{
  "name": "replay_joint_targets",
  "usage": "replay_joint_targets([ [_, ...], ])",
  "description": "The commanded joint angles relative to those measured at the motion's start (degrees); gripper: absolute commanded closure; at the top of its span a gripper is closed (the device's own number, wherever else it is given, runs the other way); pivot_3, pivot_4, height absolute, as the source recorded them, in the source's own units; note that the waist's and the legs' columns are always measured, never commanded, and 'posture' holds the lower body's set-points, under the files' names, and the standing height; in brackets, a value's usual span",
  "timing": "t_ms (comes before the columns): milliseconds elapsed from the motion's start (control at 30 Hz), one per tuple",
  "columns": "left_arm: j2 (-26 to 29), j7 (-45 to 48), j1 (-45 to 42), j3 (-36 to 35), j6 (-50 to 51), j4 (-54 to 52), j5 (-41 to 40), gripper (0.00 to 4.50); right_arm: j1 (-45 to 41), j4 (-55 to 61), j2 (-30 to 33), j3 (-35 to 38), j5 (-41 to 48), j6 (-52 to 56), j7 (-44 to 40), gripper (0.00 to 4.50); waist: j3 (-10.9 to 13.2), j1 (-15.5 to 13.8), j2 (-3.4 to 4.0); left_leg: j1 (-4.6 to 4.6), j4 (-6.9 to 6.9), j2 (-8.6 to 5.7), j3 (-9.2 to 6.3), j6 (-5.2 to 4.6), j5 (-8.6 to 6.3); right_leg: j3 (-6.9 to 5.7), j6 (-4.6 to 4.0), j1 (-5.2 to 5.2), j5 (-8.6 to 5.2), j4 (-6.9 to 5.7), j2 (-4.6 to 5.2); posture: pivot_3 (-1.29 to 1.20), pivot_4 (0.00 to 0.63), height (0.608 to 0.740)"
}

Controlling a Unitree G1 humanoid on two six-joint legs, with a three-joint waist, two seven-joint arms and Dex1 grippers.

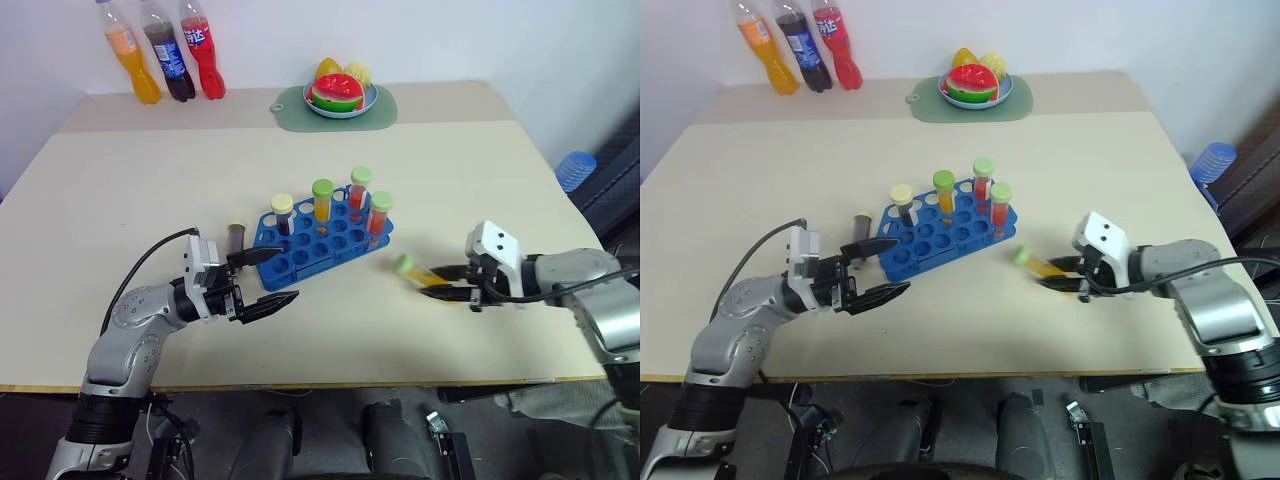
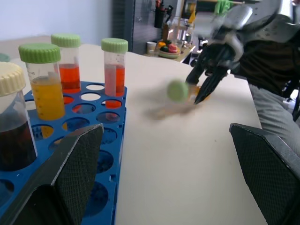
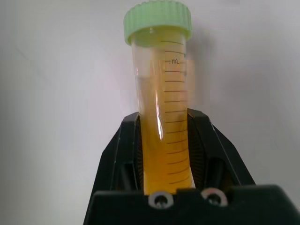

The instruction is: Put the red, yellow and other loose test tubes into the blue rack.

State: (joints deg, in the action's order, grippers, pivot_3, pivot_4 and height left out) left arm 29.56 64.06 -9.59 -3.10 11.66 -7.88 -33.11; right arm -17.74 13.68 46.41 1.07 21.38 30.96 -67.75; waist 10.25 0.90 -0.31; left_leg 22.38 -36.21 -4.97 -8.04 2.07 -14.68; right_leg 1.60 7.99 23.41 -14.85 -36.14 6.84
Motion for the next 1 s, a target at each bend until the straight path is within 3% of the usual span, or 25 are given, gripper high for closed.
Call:
replay_joint_targets([
  [33,0.22,-0.24,0.16,-1.74,-1.22,-0.45,-0.47,0.0,-1.28,3.44,-5.16,2.91,4.52,-4.31,3.04,3.7,0.0,-0.27,-0.01,0.0,-0.03,0.0,-0.02,0.0,0.0,0.0,0.0,-0.02,0.0,0.01,0.01,0.0,0.15,0.74],
  [167,0.92,-0.72,1.98,-2.93,-1.22,-1.67,-0.69,0.0,-4.59,1.03,-18.04,0.52,6.08,-9.74,8.96,3.7,-0.02,-0.09,-0.07,-0.01,-0.03,-0.02,-0.08,0.02,0.01,0.0,0.0,-0.02,0.0,-0.02,0.02,0.0,0.15,0.74],
  [400,2.71,-3.52,6.02,-6.32,0.58,-7.17,-2.58,0.0,-9.2,-15.77,-35.18,-3.46,-2.69,-27.91,20.1,3.7,-0.02,0.12,-0.03,-0.01,0.01,-0.02,-0.11,0.06,0.03,0.04,-0.01,0.09,0.01,-0.07,0.01,0.0,0.15,0.74],
  [600,3.42,-8.77,11.04,-7.55,4.22,-17.09,-4.55,0.0,-11.73,-29.19,-40.63,-4.22,-6.48,-41.13,22.4,3.7,-0.02,0.15,-0.02,-0.01,0.04,-0.02,-0.11,0.09,0.05,0.07,-0.01,0.11,0.01,-0.07,0.02,0.0,0.15,0.74],
  [1000,3.36,-13.66,18.89,-8.09,4.99,-26.31,-4.66,0.0,-12.62,-43.52,-41.19,-4.14,-10.22,-51.76,24.15,3.7,-0.04,0.28,0.02,-0.06,0.08,-0.02,-0.08,0.09,0.05,0.09,-0.04,0.1,0.01,-0.1,-0.04,0.0,0.15,0.74],
])
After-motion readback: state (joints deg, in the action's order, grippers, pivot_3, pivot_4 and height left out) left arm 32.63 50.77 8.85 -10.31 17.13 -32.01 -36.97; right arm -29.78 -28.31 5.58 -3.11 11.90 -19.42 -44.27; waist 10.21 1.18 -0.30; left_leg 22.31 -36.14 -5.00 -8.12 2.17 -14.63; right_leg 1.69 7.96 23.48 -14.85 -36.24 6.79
